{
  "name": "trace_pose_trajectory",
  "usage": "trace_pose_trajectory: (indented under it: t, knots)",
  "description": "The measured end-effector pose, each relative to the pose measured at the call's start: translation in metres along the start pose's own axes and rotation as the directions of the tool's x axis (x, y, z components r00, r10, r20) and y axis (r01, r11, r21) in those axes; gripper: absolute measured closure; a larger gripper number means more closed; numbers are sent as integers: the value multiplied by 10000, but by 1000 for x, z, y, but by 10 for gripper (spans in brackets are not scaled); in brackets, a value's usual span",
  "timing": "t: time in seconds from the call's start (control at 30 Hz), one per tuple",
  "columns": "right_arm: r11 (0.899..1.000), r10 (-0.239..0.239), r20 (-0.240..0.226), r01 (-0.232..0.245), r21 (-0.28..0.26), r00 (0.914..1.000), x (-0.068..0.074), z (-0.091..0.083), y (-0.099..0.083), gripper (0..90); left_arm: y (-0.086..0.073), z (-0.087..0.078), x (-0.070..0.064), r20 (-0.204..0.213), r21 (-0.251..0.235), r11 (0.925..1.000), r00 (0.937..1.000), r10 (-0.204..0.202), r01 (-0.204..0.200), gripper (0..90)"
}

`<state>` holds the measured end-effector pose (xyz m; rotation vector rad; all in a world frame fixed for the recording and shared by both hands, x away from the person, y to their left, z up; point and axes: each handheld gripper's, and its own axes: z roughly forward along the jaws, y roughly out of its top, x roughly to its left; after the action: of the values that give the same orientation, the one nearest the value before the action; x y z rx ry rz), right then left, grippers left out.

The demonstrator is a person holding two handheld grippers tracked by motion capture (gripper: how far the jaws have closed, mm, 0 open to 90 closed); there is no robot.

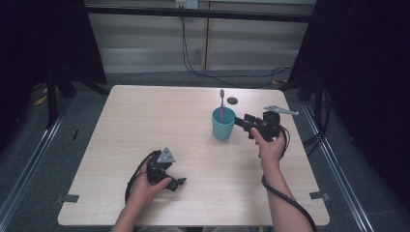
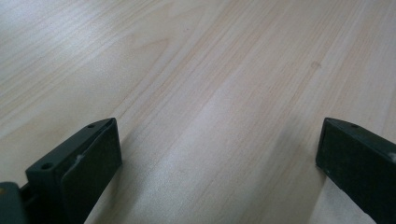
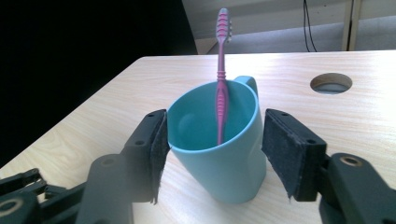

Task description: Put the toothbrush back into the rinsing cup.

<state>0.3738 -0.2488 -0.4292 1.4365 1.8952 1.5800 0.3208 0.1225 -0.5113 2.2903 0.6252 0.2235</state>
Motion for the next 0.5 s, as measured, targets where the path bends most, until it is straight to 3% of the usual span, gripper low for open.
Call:
trace_pose_trajectory:
  t: [0.5]
  knots:
    - [9932,-775,-255,794,853,9967,9,-15,-9,280,0,0,0,0,1,10000,10000,-6,6,0]
